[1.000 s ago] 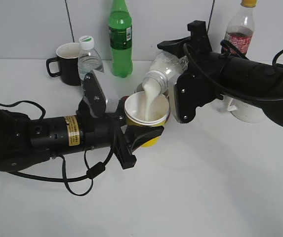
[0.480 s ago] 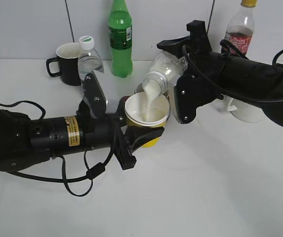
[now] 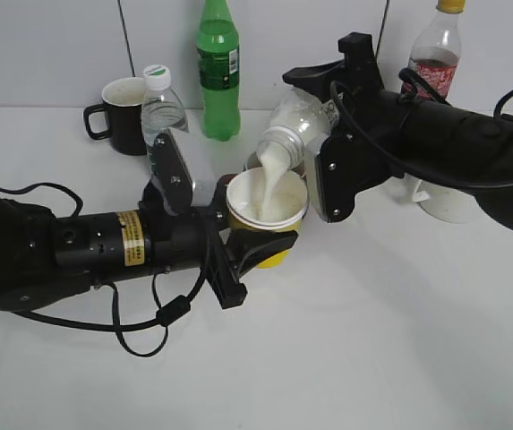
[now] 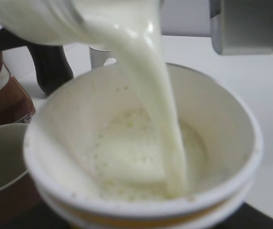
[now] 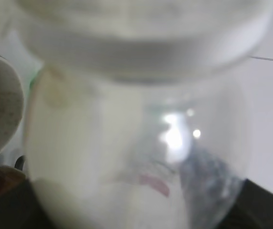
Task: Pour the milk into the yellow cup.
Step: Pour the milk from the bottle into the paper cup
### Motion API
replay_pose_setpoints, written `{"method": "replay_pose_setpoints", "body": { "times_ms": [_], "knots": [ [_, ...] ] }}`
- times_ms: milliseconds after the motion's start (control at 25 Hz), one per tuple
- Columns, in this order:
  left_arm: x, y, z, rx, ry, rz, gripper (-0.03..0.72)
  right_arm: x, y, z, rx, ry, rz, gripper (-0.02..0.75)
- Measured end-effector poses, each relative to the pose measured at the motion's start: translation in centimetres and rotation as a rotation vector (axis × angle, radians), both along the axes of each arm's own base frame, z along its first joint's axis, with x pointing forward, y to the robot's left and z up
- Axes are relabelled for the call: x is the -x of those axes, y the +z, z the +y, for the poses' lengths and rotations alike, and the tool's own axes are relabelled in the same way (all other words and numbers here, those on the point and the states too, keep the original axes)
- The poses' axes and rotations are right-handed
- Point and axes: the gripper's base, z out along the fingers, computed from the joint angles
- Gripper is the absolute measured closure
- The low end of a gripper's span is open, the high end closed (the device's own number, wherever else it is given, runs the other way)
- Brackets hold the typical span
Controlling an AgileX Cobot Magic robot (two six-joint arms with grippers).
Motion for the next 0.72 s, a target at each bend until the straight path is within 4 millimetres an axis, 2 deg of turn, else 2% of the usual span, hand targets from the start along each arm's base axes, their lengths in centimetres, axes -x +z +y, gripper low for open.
{"method": "replay_pose_setpoints", "body": {
  "times_ms": [480,720],
  "knots": [
    [0.0,-0.02,0.01,-0.002,0.001,0.001,0.337,0.0,0.02,0.01,-0.004,0.0,0.002,0.297],
    [0.0,-0.02,0.01,-0.002,0.001,0.001,0.337,0.0,0.02,0.01,-0.079,-0.015,0.07,0.297]
  ]
}}
